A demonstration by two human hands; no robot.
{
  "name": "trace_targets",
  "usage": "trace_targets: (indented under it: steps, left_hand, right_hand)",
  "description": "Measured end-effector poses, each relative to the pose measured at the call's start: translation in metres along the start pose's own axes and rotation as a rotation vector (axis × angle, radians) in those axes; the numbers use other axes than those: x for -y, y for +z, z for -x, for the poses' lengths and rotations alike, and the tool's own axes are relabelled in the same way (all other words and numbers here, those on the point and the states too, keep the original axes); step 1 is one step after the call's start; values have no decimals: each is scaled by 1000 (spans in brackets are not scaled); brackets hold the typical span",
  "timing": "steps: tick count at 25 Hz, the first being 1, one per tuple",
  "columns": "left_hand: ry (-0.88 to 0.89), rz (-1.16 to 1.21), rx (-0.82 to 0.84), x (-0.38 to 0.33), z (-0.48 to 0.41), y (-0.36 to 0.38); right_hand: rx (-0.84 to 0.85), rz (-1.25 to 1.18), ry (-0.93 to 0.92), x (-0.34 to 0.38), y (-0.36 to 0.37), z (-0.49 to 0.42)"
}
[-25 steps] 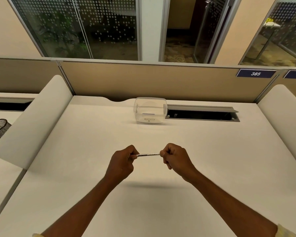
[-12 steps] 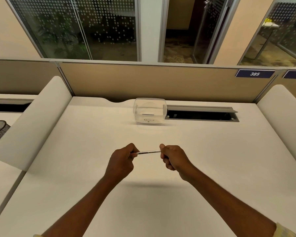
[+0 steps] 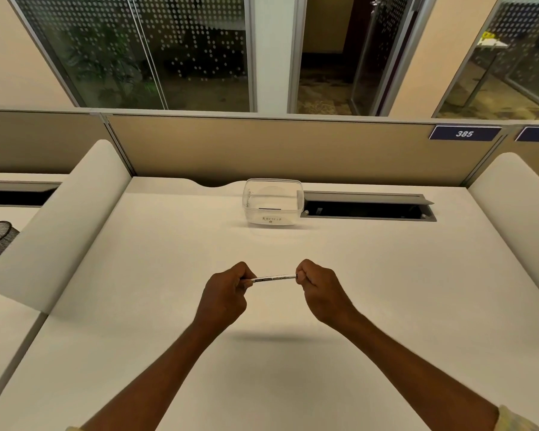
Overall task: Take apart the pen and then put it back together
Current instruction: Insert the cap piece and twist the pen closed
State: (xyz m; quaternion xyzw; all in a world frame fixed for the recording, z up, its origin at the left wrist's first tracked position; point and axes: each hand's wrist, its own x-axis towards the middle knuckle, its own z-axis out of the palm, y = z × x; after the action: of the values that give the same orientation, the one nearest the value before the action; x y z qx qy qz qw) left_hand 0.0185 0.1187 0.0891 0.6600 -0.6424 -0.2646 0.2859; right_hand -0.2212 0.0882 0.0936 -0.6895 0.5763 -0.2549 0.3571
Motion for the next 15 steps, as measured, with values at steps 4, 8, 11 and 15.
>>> trace_targets:
  steps: [4,8,11,15]
  left_hand:
    - [16,-45,-5,-2,0,0]
    - [4,-9,4,1,-2,-2]
    - [-23,42,16,1,-4,-5]
    - [-37,67,69,1,-6,-7]
  right_hand:
    - [88,-284,335,12,-5,-8]
    - [150,-377,362,18,-15,-5]
    - [-3,-150,35,8,-10,5]
    - [-89,43,-249,-5,-9,7]
